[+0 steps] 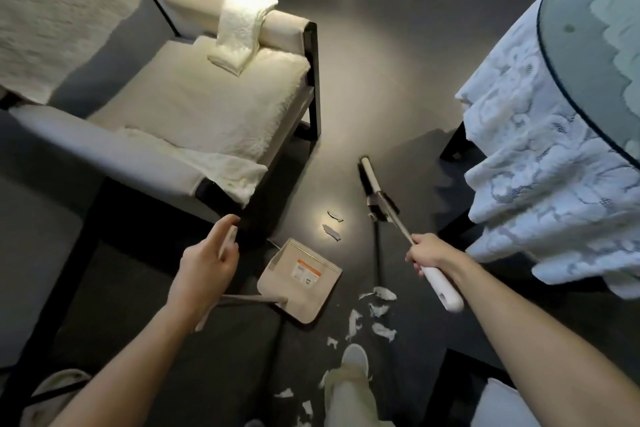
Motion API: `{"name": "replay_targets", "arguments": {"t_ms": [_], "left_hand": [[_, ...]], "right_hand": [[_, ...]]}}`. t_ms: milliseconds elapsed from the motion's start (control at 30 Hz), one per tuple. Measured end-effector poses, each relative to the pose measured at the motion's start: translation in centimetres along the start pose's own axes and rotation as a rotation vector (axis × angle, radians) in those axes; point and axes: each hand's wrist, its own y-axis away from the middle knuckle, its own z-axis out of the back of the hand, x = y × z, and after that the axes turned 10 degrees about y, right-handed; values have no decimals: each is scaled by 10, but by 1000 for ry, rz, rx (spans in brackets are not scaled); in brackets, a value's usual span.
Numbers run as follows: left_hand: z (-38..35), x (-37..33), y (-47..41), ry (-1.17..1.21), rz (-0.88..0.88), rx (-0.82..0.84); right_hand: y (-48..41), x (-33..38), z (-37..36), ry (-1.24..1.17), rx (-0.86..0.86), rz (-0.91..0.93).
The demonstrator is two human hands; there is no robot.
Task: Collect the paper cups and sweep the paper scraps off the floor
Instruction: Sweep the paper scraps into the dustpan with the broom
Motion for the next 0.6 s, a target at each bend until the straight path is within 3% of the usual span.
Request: {"name": "replay_targets", "arguments": {"t_ms": [367,600], "left_hand": [[79,56,101,46,-155,96],[126,92,154,83,-95,139]], "right_hand": [[133,6,-134,373,188,42],[237,-20,-195,95,127,-48]]}}
